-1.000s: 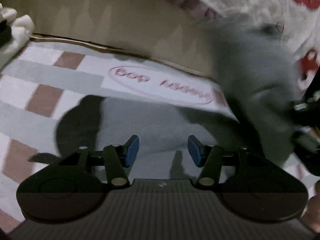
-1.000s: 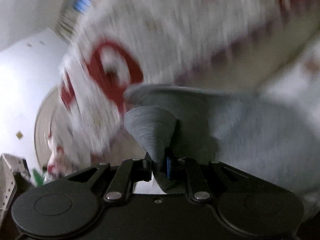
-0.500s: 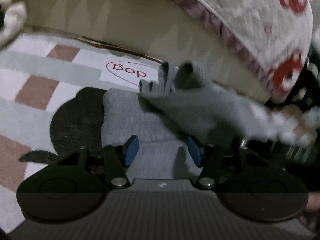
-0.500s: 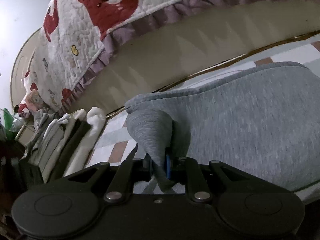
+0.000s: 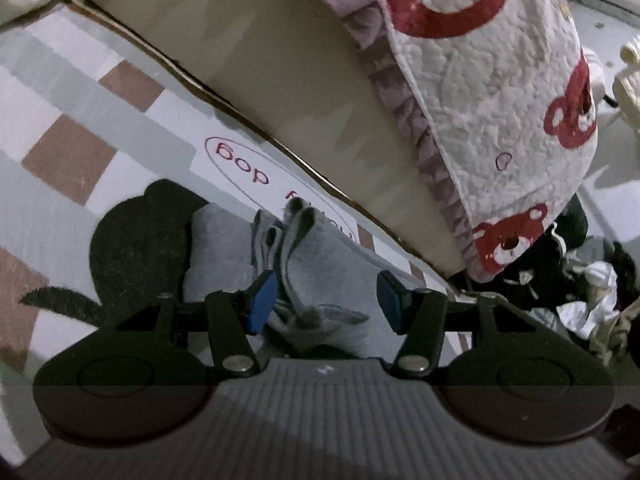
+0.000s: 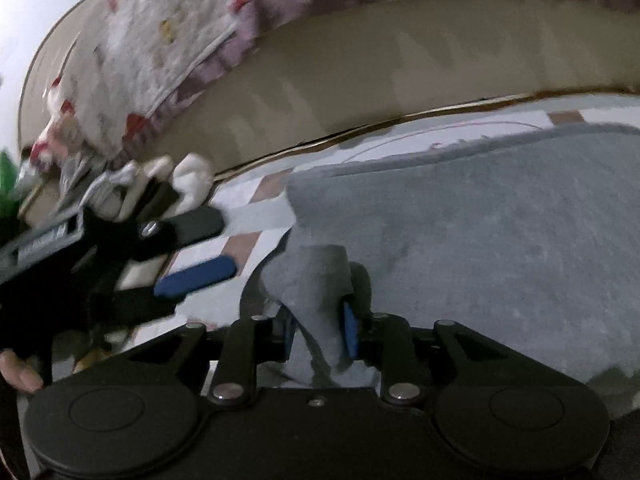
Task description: Fold clothes
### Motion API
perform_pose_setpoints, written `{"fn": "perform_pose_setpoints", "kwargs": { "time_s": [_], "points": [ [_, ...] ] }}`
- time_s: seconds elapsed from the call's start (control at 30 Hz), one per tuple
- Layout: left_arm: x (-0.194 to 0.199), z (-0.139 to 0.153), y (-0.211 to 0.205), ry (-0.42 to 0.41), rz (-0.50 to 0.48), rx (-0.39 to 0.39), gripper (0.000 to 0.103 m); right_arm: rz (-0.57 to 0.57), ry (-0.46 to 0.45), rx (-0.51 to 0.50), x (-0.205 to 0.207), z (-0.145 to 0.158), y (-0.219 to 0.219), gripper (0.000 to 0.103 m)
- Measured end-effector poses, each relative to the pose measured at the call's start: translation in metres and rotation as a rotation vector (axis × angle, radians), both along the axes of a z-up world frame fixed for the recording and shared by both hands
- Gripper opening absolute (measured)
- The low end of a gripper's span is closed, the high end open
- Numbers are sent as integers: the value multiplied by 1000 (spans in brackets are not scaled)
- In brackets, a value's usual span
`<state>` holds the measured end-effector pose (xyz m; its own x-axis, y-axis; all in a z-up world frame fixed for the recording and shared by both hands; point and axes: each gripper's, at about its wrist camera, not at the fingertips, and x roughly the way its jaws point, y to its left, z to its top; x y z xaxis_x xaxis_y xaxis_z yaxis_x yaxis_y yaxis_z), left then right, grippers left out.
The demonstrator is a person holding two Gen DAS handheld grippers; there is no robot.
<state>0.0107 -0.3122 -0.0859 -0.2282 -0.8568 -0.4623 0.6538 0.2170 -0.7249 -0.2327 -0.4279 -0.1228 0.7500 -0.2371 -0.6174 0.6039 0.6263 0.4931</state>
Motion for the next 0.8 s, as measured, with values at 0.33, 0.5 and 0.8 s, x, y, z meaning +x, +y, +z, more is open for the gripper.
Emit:
{"fn": "perform_pose_setpoints", "kwargs": {
  "time_s": [0.33, 0.5, 0.8],
  "points": [
    [-34, -27, -15, -288, -96, 144, 58, 236, -76, 121, -16, 15, 14, 36],
    [-47, -21, -23, -370, -82, 215, 59, -41, 54, -129, -114, 57, -3, 60],
    [-88, 13, -16, -656, -115, 66, 55, -421, 201, -216, -177, -6, -19, 62]
  ]
}}
